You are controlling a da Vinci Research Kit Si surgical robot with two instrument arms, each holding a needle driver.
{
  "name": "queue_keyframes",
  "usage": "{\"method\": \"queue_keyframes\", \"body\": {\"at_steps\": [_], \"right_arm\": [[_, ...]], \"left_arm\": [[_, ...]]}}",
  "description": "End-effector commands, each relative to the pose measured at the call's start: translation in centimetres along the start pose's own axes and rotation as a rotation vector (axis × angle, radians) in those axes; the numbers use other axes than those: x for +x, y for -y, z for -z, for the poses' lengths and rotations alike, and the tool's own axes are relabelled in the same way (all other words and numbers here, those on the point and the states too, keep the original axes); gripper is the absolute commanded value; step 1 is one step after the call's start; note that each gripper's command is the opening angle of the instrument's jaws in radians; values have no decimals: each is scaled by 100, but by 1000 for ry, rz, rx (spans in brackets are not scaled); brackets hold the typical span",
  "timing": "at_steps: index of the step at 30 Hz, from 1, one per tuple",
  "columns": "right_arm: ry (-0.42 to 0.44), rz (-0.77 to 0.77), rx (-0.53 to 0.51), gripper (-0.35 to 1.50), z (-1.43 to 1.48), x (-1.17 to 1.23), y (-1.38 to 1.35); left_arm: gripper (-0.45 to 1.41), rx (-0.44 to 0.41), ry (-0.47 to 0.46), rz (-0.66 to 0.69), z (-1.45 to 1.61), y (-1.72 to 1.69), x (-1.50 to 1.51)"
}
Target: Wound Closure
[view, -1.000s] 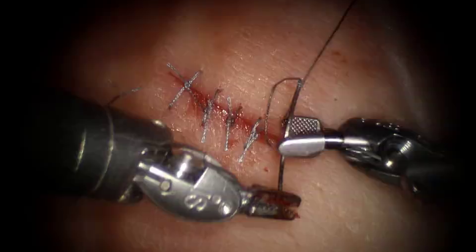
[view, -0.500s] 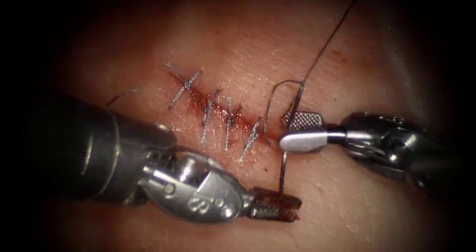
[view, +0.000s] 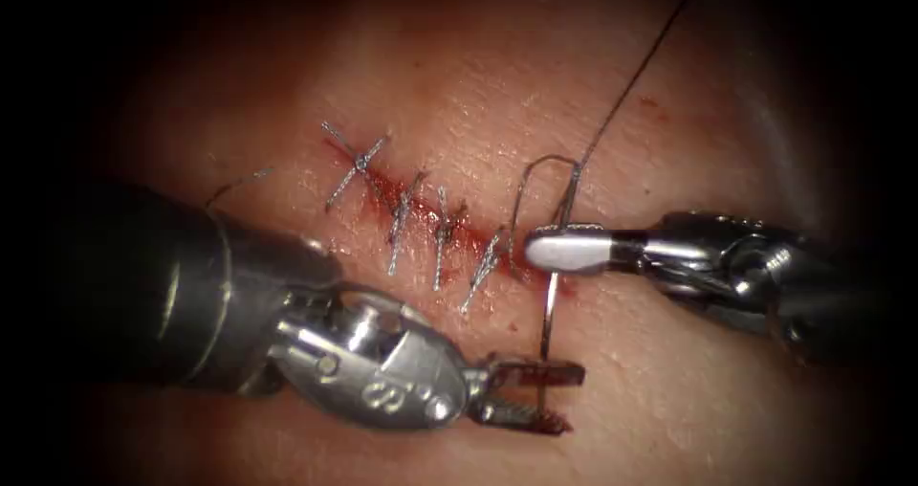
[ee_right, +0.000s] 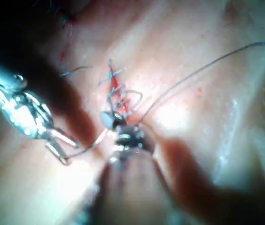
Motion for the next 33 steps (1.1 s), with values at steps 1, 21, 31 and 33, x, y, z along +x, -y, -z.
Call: {"method": "queue_keyframes", "body": {"at_steps": [1,21,31,33], "right_arm": [[-12,29,-4,-35,0,-6,-4],[-163,403,-245,-35,29,17,-19],[-169,441,-274,-35,29,17,-18],[-169,447,-276,-35,29,17,-18]], "left_arm": [[71,-4,-3,51,-7,-3,-1],[-28,-117,141,489,-23,42,-107],[-30,-130,194,493,-41,70,-127],[-33,-135,223,488,-48,68,-133]]}}
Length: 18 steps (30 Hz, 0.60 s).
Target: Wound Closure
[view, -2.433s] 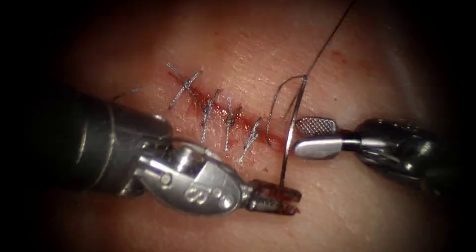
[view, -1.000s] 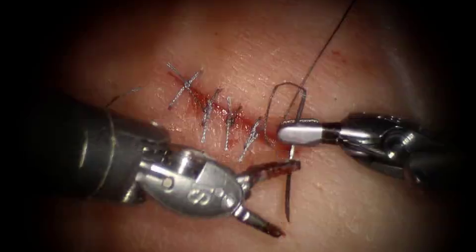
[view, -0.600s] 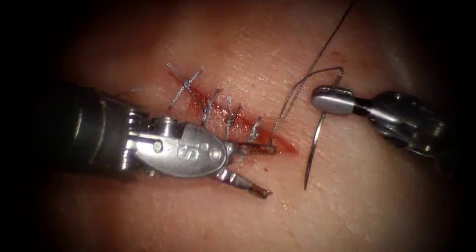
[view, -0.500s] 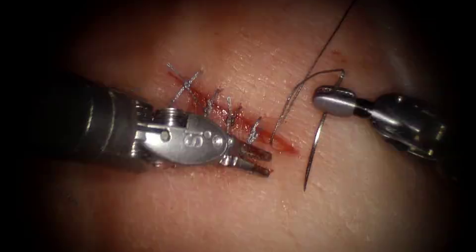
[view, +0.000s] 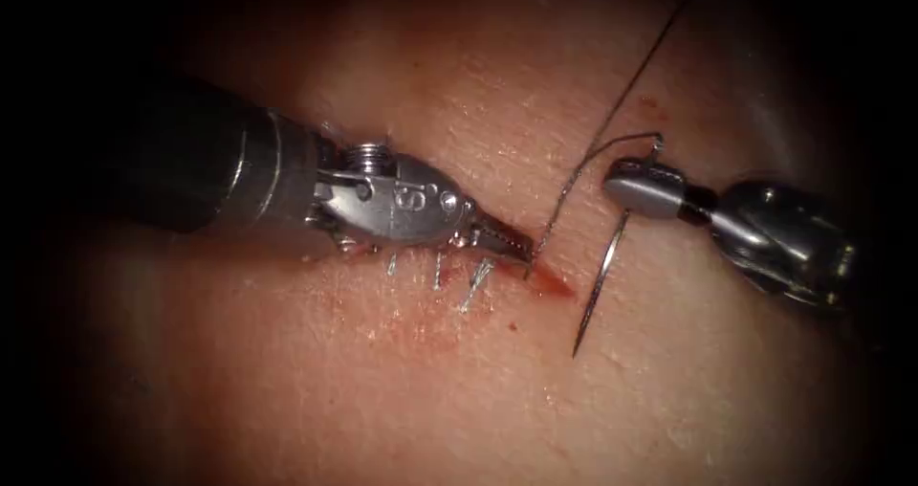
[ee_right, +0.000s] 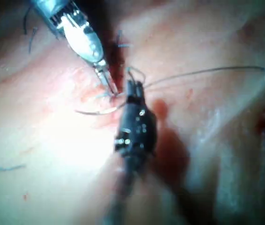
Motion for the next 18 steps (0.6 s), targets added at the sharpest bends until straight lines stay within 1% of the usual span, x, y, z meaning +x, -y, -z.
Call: {"method": "queue_keyframes", "body": {"at_steps": [1,4,10,11,12,13,16,18], "right_arm": [[1,-1,1,-35,-4,-8,4],[1,-1,0,-35,-4,-8,4],[0,4,-5,-35,-5,-8,4],[0,10,-8,-35,-5,-8,4],[-1,20,-16,-35,-6,-7,3],[-4,54,-33,-35,-7,-6,3],[-16,86,-55,-35,-12,-5,2],[-19,150,-78,-35,-19,-5,2]], "left_arm": [[-33,-8,17,-6,-13,-1,-5],[-37,-23,45,-17,-25,-2,-17],[-37,-38,71,-30,-27,-1,-29],[-33,-40,77,-31,-27,0,-30],[-32,-41,83,-32,-27,1,-31],[-25,-44,88,-35,-26,7,-33],[-30,-47,91,-40,-26,19,-34],[-32,-48,92,-44,-26,25,-38]]}}
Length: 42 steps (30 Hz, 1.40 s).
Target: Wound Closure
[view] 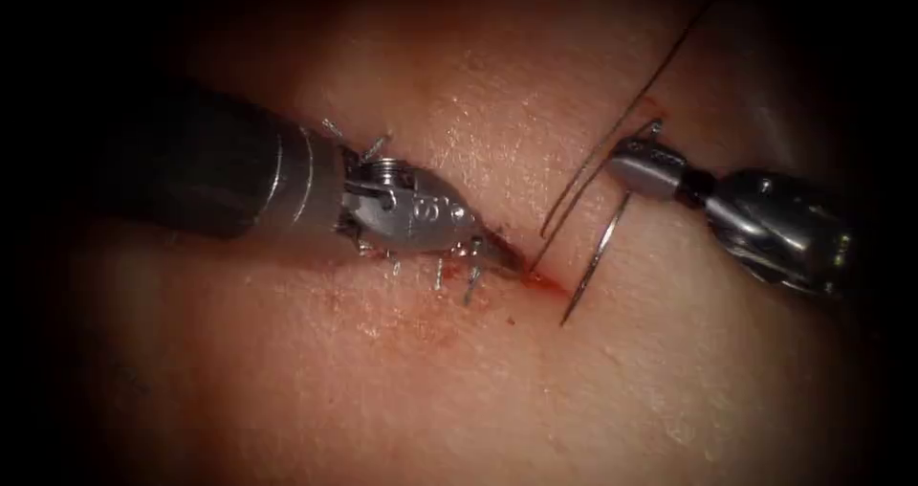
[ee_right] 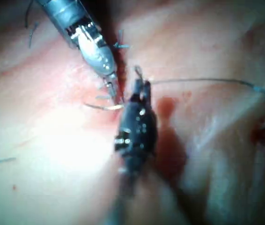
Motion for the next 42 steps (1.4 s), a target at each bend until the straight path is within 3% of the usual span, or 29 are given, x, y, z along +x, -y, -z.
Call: {"method": "queue_keyframes", "body": {"at_steps": [1,9,12,16,27,31,42], "right_arm": [[-1,31,-12,-35,-10,-7,3],[28,220,-115,-35,-30,-19,-6],[49,268,-135,-35,-32,-32,-7],[72,337,-147,-35,-39,-46,-5],[118,440,-209,-35,-43,-63,-9],[126,496,-215,-35,-43,-76,1],[149,555,-205,-35,-40,-90,15]], "left_arm": [[-32,-2,-1,-2,-9,1,-2],[-25,0,1,-2,-13,-6,-6],[-32,-1,5,-2,-14,-6,-6],[-23,-11,3,-6,-9,-15,-8],[-15,-34,21,-11,1,-52,-2],[-12,-37,20,-9,-1,-69,5],[-5,-34,18,-7,3,-76,11]]}}
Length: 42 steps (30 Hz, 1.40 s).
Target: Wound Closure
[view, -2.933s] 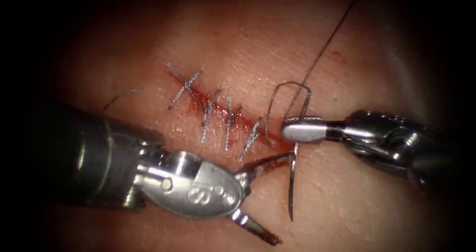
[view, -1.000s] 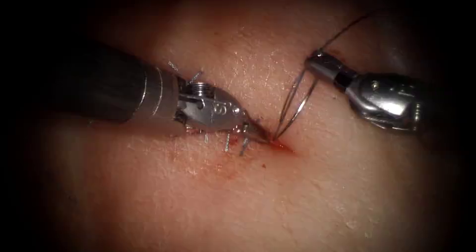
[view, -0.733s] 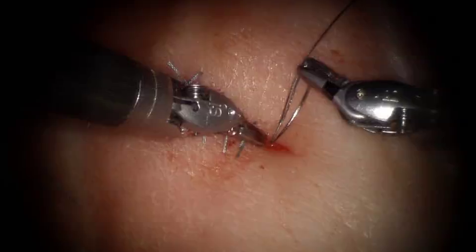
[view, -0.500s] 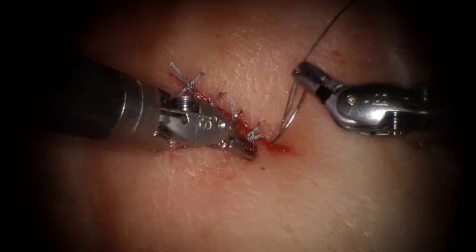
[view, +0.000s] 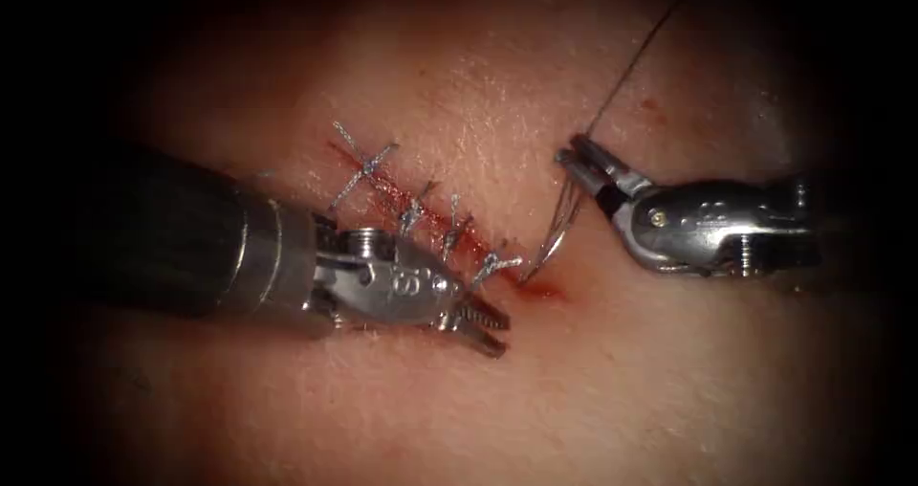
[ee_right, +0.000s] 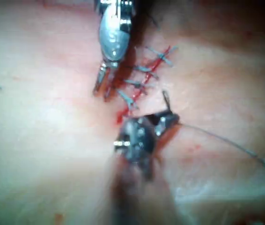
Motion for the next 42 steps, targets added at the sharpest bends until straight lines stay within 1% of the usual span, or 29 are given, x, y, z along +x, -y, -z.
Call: {"method": "queue_keyframes", "body": {"at_steps": [1,3,5,8,10,11,15,18,20,24,26,27,32,37,42], "right_arm": [[-4,-2,11,-35,-1,-1,14],[-5,26,12,-35,3,2,18],[1,43,9,-35,5,2,14],[0,37,-13,-35,5,0,3],[3,34,-21,-35,7,0,-1],[6,33,-24,-35,7,-1,-2],[19,27,-44,-35,12,-3,-12],[19,27,-44,-35,14,-3,-11],[18,27,-41,-35,15,-2,-9],[13,24,-42,-35,16,0,-8],[9,21,-44,-35,18,3,-8],[8,20,-41,-35,19,3,-8],[3,17,-43,-35,20,6,-6],[1,14,-48,-35,20,7,-8],[-6,12,-43,-35,19,9,-7]], "left_arm": [[-5,-3,-1,-2,-8,0,-1],[-7,-4,-1,-2,-7,1,-2],[-7,-4,-1,-3,-7,0,-3],[4,-3,2,-2,-8,2,-2],[4,-1,-4,-1,-9,6,-1],[4,1,-6,0,-10,10,0],[-8,20,-2,34,-23,32,0],[-10,28,0,50,-28,42,-1],[-7,34,2,79,-28,49,-3],[-38,39,5,134,-30,69,-13],[-45,42,20,151,-35,74,-21],[-45,44,34,160,-37,75,-24],[-45,28,58,165,-47,76,-34],[-45,23,63,164,-45,68,-33],[-45,-31,107,171,-39,42,-26]]}}
